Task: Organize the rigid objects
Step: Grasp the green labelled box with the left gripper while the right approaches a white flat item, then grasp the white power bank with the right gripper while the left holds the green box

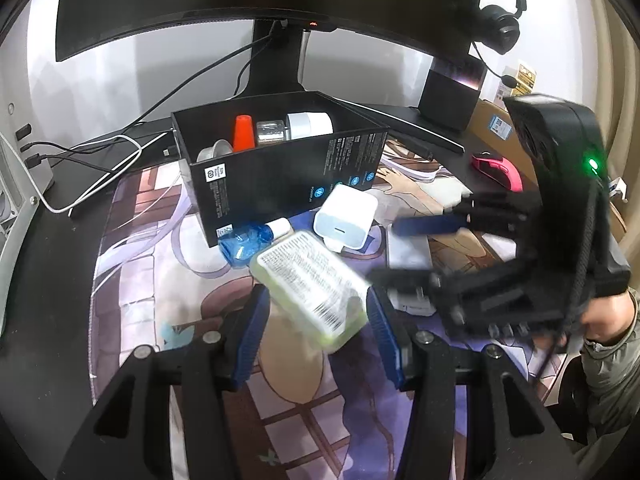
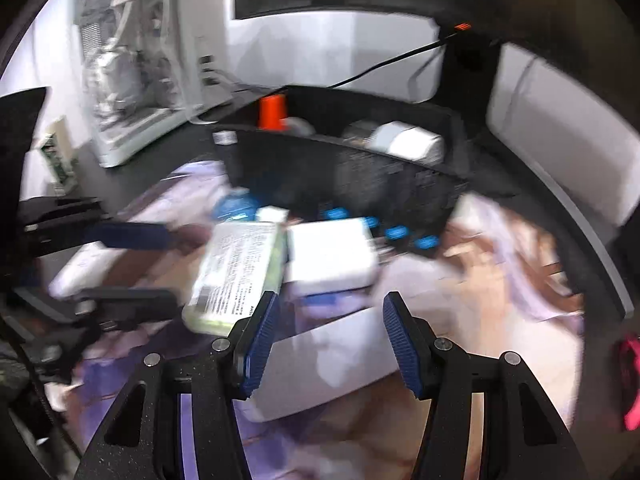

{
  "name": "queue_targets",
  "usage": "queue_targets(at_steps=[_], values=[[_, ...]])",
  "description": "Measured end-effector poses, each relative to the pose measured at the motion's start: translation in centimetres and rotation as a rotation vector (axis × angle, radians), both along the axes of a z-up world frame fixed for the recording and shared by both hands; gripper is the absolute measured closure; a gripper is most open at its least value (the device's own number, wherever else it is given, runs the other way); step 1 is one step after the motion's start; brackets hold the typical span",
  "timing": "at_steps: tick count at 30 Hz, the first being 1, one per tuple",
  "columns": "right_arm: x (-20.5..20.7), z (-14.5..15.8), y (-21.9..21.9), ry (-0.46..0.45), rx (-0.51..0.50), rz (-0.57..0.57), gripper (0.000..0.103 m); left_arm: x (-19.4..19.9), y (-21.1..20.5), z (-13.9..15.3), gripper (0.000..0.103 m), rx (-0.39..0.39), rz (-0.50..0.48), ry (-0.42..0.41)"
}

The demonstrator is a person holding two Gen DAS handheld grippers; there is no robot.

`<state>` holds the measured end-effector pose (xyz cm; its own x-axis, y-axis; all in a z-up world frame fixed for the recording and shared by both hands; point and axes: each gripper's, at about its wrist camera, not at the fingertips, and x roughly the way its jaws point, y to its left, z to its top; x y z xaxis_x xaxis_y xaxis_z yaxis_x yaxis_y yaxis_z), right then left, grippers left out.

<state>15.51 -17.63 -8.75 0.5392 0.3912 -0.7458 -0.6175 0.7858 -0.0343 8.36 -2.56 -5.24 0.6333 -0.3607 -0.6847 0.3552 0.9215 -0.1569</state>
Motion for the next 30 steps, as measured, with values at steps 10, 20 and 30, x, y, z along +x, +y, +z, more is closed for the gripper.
queue_targets(at_steps=[10,20,30], values=[[-1.2,0.2,-0.7,-0.012,-0.029,-0.052,0.045,0.2,-0.5,-0.4,0.053,0.01,-0.009,0.006],[-0.8,-0.9,-1.0,0.036,-0.024,-0.089,0.022,0.1,-0.6,-0.3,0.053,0.007,-0.009,0.0],[0.9,-0.3,-3.9,0.015,-0.066,-0.135,0.054,0.3,-0.7,-0.6,0.053,0.001,-0.007,0.01]])
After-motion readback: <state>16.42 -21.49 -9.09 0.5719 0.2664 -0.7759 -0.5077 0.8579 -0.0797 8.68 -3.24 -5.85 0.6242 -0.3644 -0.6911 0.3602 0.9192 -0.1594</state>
